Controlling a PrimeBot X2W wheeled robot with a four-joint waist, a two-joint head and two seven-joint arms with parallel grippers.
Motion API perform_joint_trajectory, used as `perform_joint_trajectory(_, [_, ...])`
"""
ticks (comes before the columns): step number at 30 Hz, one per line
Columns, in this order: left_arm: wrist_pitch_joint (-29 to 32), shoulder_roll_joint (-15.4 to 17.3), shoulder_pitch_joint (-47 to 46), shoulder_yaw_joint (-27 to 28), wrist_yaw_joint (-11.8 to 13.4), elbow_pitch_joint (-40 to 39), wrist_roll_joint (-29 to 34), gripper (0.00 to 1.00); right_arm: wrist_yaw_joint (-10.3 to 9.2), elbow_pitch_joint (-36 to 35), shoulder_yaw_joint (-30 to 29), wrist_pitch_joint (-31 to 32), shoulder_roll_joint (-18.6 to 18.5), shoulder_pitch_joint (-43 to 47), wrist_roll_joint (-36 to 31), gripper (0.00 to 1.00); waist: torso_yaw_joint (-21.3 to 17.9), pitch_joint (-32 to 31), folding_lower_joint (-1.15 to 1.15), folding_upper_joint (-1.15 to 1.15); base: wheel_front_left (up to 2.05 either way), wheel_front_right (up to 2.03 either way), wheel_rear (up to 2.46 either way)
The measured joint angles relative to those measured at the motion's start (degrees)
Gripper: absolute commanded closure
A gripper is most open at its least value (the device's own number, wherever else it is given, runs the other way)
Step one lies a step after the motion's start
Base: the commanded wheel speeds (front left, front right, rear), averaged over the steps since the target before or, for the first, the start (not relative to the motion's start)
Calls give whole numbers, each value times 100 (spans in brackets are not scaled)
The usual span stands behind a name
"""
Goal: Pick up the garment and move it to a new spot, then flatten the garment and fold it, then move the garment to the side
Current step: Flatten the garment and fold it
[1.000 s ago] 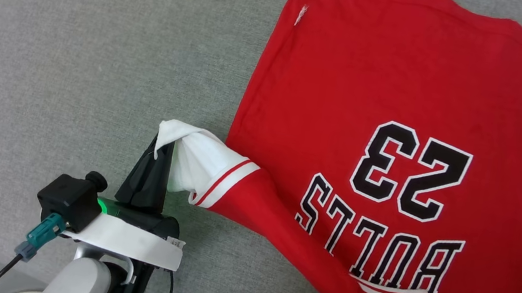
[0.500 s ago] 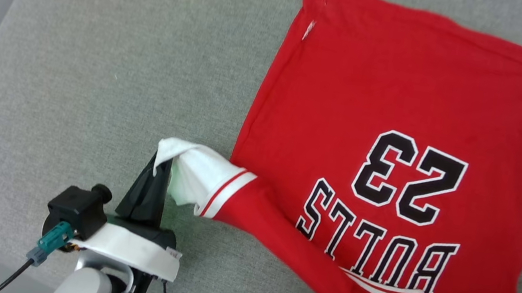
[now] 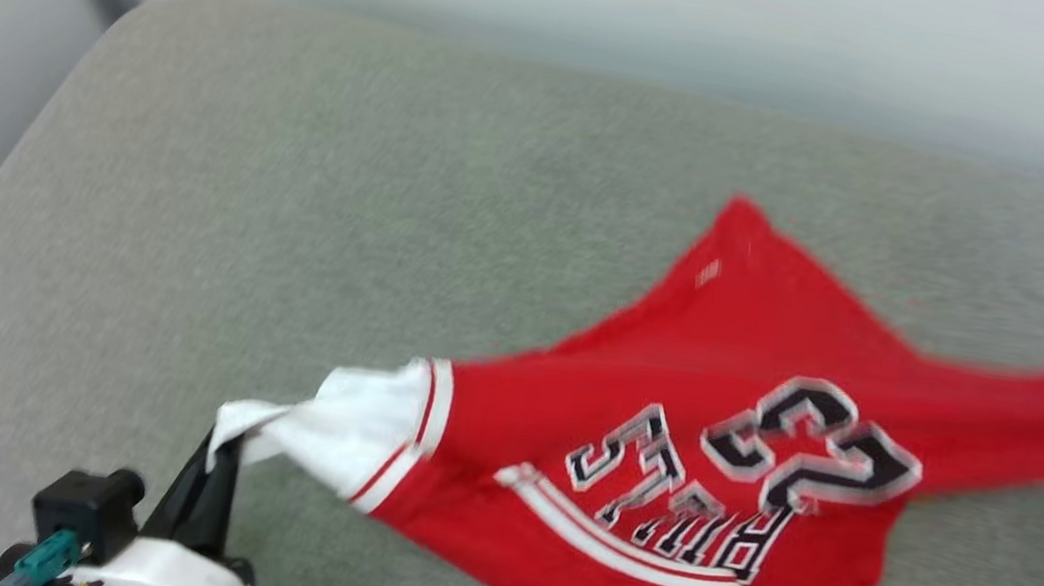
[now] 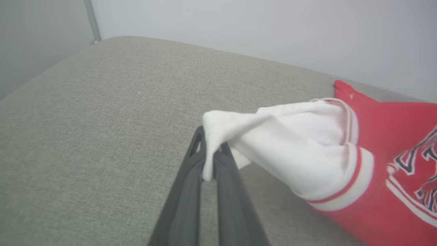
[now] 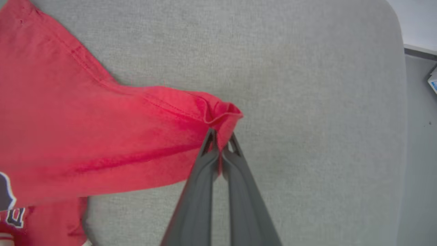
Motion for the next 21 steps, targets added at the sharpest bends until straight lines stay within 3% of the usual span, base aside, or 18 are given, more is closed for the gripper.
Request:
perform_joint_trajectory(3, [132, 136, 243, 100, 186, -79, 8, 100, 0, -424, -185, 98, -122, 934, 299, 100, -263, -257, 0, 0, 0, 0, 0])
perform_joint_trajectory(7, [297, 219, 511, 159, 337, -225, -22, 100, 0, -881, -565, 339, 24, 2168, 601, 100, -624, -549, 0, 0, 0, 0, 0])
perform_joint_trajectory(13, [508, 319, 727, 235, 526, -441, -68, 100, -1, -1373, -882, 520, 709, 3648, 668, 98, -1115, -783, 0, 0, 0, 0, 0])
perform_joint_trajectory(14, [519, 331, 749, 245, 537, -463, -69, 100, -1, -1417, -925, 520, 857, 3793, 671, 67, -1183, -791, 0, 0, 0, 0, 0])
perform_joint_trajectory(15, [541, 335, 752, 248, 549, -482, -69, 100, -1, -1469, -918, 475, 983, 3905, 671, 0, -1240, -793, 0, 0, 0, 0, 0])
perform_joint_trajectory(21, [584, 386, 730, 261, 548, -546, -112, 100, -1, -1858, -906, -414, 1323, 3975, 659, 0, -1394, -646, 0, 0, 0, 0, 0])
